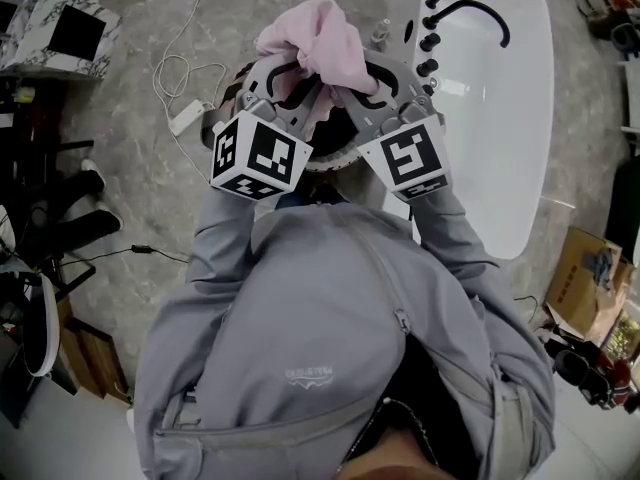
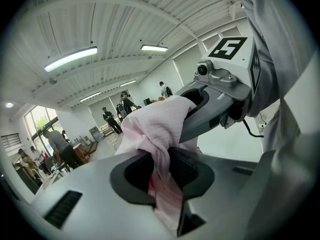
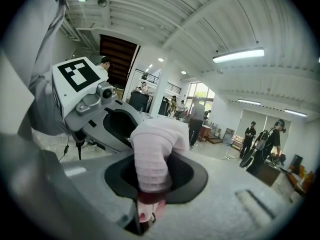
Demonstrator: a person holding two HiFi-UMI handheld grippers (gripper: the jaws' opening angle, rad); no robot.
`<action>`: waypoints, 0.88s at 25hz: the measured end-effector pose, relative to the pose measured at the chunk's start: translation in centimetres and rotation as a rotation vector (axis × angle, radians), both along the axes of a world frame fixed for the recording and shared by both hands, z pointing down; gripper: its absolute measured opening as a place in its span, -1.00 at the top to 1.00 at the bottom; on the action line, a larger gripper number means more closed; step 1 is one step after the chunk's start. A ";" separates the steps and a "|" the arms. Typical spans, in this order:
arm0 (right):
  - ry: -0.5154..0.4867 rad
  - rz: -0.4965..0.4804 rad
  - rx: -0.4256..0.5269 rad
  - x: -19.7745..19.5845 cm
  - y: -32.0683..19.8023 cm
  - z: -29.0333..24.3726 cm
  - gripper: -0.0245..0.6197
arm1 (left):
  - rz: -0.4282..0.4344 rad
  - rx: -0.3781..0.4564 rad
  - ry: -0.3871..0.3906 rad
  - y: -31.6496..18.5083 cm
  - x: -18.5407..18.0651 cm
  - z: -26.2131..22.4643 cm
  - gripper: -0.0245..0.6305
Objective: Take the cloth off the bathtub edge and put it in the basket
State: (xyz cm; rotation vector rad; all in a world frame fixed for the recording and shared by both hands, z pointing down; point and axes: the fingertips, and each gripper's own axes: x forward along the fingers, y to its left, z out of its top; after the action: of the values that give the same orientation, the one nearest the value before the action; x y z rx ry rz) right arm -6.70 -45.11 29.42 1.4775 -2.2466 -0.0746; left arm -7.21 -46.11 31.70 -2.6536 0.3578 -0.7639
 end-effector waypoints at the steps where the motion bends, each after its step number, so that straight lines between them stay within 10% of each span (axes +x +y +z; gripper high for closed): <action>1: -0.005 0.011 -0.015 0.2 -0.1 0.6 0.68 | 0.009 -0.010 -0.006 -0.1 0.2 0.6 0.67; 22: 0.120 0.013 -0.421 1.1 3.0 18.4 0.68 | 0.119 -0.275 -0.239 3.4 0.8 18.6 0.67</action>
State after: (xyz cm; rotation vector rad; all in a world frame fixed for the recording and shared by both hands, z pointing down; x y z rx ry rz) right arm -5.64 -42.13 47.82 1.2253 -2.0016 0.2893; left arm -6.37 -42.75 50.32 -2.7571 0.0321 -1.1480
